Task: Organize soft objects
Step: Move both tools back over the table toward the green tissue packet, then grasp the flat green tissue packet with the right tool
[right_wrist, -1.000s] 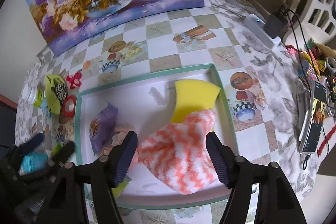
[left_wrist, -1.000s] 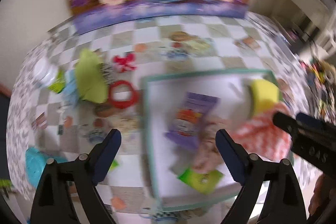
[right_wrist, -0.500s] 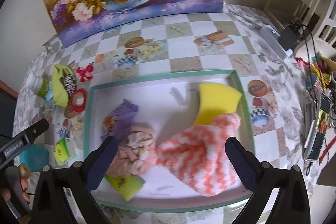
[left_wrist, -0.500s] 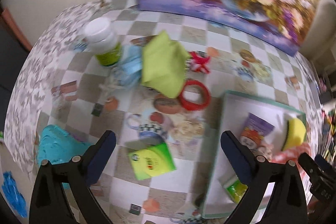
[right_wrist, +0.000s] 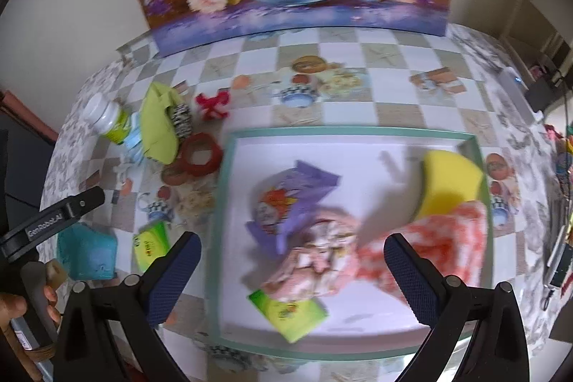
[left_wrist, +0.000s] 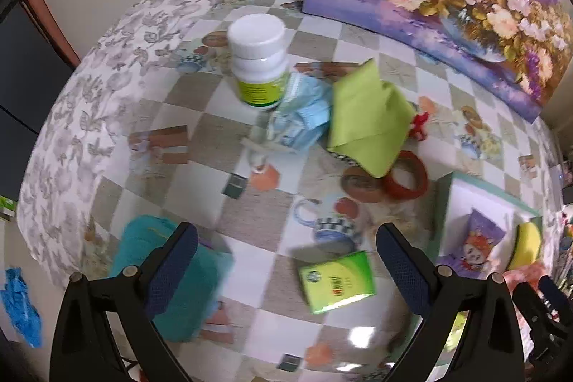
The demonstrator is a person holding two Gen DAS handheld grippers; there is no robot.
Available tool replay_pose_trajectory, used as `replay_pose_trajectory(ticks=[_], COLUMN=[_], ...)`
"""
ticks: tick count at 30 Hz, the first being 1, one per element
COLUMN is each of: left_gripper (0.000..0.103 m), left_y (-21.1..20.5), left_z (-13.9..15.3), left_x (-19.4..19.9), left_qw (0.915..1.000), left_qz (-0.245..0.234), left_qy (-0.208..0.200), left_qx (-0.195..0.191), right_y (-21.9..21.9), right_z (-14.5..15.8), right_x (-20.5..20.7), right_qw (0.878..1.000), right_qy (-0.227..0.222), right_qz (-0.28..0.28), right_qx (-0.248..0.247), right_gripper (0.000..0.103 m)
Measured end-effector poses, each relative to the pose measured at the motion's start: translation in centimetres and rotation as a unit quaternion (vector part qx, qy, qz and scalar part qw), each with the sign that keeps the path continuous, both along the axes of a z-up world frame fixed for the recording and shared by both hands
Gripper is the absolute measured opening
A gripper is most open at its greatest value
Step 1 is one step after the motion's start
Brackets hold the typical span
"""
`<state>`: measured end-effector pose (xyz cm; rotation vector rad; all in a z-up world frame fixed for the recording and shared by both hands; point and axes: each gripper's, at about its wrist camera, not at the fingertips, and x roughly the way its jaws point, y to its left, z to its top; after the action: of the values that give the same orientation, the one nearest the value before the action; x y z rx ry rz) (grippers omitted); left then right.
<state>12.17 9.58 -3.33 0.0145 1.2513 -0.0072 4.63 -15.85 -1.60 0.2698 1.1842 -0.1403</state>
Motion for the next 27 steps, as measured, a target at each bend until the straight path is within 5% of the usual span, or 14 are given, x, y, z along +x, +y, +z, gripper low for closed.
replay_pose_trajectory(ticks=[27], left_gripper=[0.100], left_y=[8.6], left_z=[-1.7], left_x=[1.3], left_qw=[0.9979], left_qz=[0.062], left_qy=[0.020], left_qx=[0.004], right_y=[13.1], right_z=[-4.8], right_x=[3.8], right_qw=[0.993], right_qy=[0.053], right_qz=[0.102], right_qx=[0.015], right_gripper=[0.103])
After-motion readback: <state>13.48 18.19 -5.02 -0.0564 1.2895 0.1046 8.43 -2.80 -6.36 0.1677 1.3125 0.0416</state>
